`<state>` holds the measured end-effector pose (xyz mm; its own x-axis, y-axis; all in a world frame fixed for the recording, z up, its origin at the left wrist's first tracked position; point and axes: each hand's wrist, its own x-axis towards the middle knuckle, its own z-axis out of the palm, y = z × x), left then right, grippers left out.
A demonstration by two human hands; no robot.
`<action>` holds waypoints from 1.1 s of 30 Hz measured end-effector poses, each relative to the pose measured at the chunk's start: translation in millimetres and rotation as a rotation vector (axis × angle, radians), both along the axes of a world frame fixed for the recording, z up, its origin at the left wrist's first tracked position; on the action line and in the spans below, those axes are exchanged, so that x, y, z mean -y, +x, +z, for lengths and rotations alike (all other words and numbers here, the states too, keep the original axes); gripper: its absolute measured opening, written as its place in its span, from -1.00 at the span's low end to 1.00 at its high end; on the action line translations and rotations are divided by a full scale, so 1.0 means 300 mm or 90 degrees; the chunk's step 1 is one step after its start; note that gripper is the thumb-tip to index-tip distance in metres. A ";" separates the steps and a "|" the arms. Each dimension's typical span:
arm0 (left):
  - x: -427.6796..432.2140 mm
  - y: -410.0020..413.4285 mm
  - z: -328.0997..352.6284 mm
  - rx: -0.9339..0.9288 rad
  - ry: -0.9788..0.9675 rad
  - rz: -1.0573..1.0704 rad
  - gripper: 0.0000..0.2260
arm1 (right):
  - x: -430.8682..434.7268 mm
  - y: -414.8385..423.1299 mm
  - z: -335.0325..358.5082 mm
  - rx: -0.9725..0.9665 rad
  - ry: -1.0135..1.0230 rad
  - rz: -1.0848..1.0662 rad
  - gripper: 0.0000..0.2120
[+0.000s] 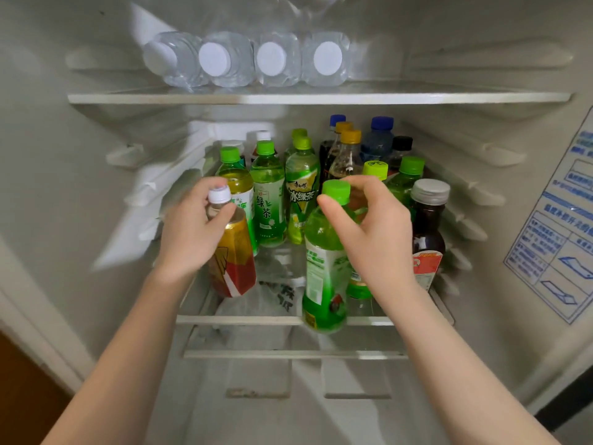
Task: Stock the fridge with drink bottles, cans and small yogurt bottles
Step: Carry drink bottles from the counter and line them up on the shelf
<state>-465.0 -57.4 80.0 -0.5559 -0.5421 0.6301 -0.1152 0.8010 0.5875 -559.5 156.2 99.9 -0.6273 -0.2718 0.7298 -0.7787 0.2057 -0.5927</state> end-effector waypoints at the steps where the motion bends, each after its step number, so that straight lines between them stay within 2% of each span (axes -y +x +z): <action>1: -0.010 -0.003 -0.001 0.009 -0.003 0.008 -0.69 | 0.016 -0.002 -0.001 -0.008 0.006 -0.010 -0.65; 3: -0.038 -0.009 -0.012 0.019 -0.022 0.055 -0.65 | 0.034 -0.012 0.000 -0.010 0.017 -0.023 -0.64; 5: -0.088 -0.007 -0.027 -0.031 -0.085 0.093 -0.66 | 0.032 -0.028 0.004 -0.005 0.018 -0.026 -0.62; 7: -0.157 -0.002 -0.050 -0.143 -0.120 0.058 -0.72 | 0.022 -0.037 0.008 -0.019 0.033 -0.025 -0.59; 9: -0.225 -0.006 -0.083 -0.202 -0.085 -0.029 -0.71 | 0.011 -0.039 0.011 -0.043 0.058 -0.014 -0.56; 12: -0.322 -0.034 -0.137 -0.135 0.036 -0.183 -0.59 | -0.022 -0.037 0.014 -0.020 0.023 0.032 -0.57; 16: -0.384 -0.086 -0.188 -0.038 0.185 -0.261 -0.24 | -0.103 -0.061 0.014 -0.004 -0.092 0.029 -0.82; 18: -0.380 -0.107 -0.202 -0.030 0.192 -0.270 -0.15 | -0.149 -0.075 0.003 0.005 -0.140 -0.001 -0.86; 20: -0.365 -0.117 -0.212 -0.032 0.181 -0.285 -0.15 | -0.189 -0.085 -0.022 0.001 -0.172 -0.046 -0.86; 25: -0.312 -0.122 -0.231 -0.082 0.169 -0.262 -0.19 | -0.240 -0.102 -0.086 -0.057 -0.105 -0.189 -0.67; 30: -0.245 -0.134 -0.244 -0.110 0.169 -0.243 -0.16 | -0.234 -0.119 -0.113 0.094 -0.044 -0.174 -0.35; 33: -0.231 -0.140 -0.253 -0.110 0.175 -0.250 -0.16 | -0.224 -0.128 -0.125 0.143 0.002 -0.140 -0.37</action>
<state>-507.1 11.9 4.1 -0.6517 -0.4721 0.5936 0.2807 0.5769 0.7670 -597.9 223.4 62.4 -0.8166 -0.1148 0.5657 -0.5653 0.3568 -0.7437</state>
